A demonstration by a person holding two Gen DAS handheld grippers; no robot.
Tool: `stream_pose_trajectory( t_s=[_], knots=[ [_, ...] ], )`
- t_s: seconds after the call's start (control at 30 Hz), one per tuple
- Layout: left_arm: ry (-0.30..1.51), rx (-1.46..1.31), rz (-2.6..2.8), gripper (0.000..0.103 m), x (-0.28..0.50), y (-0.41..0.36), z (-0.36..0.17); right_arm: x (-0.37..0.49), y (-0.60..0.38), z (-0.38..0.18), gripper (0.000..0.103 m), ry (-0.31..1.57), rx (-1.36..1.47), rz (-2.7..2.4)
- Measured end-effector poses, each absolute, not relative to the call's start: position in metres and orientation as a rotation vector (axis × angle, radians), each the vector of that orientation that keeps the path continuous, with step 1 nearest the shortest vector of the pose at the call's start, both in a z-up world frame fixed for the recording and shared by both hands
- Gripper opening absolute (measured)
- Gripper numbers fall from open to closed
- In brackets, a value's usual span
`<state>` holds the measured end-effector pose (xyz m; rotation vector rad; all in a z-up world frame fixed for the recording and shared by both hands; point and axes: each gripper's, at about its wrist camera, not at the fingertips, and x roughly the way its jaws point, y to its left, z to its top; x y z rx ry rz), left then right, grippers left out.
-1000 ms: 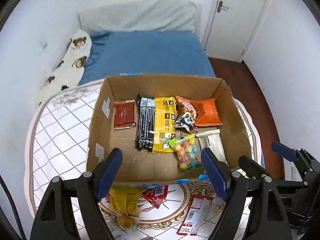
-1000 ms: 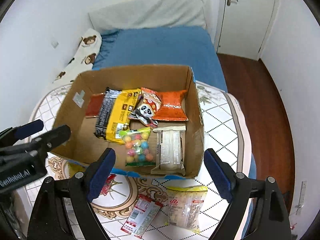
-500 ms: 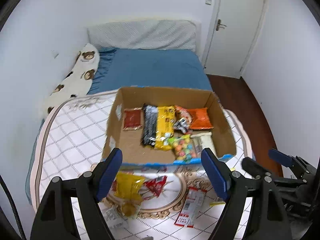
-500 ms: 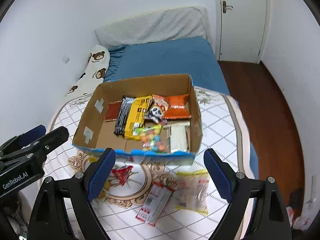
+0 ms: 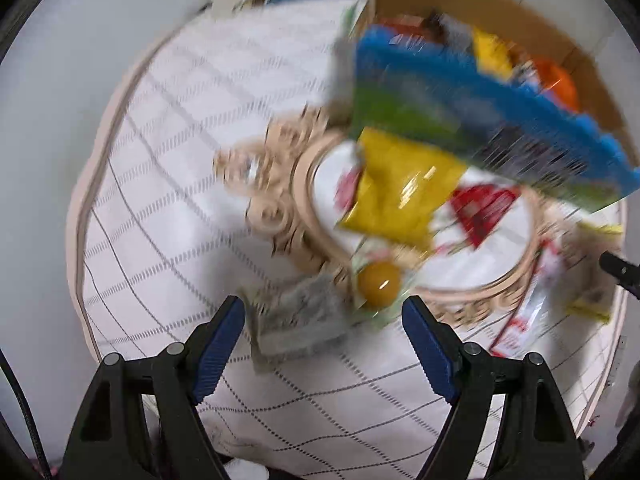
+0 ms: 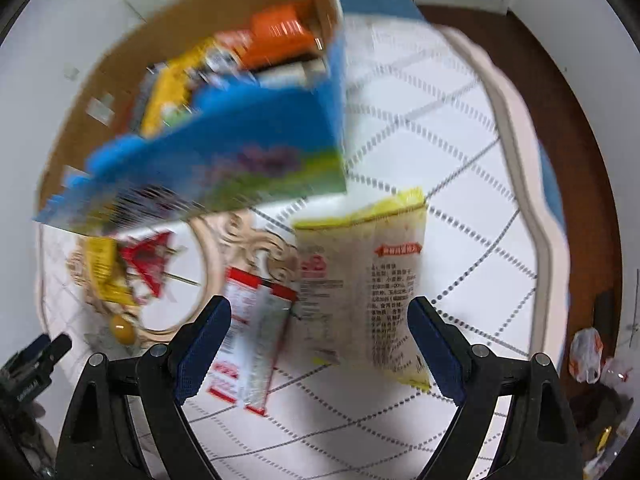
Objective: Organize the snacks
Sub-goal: 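Grasp the white bread packet with left tool while right tool grasps yellow bread bag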
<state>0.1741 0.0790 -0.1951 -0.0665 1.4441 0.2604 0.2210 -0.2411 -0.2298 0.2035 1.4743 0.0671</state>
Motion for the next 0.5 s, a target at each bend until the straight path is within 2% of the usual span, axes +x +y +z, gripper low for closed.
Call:
stream_pose_trajectory(
  t_s=[0.27,0.3,0.37,0.5],
  knots=[
    [1.610,-0.194,0.289,0.080,0.180,0.108,-0.262,0.224,-0.232,-0.266,0.091,1.513,0.133,0.024],
    [1.626,-0.211,0.287,0.080,0.182,0.111,-0.268,0.222,-0.230,-0.266,0.088,1.505,0.117,0.017],
    [1.653,-0.210,0.300,0.080,0.184,0.114,-0.281,0.217,-0.227,-0.267,0.072,1.499,0.094,0.012],
    [1.669,-0.242,0.304,0.080,0.183,0.121,-0.298,0.192,-0.224,-0.269,0.068,1.520,0.110,0.036]
  ],
)
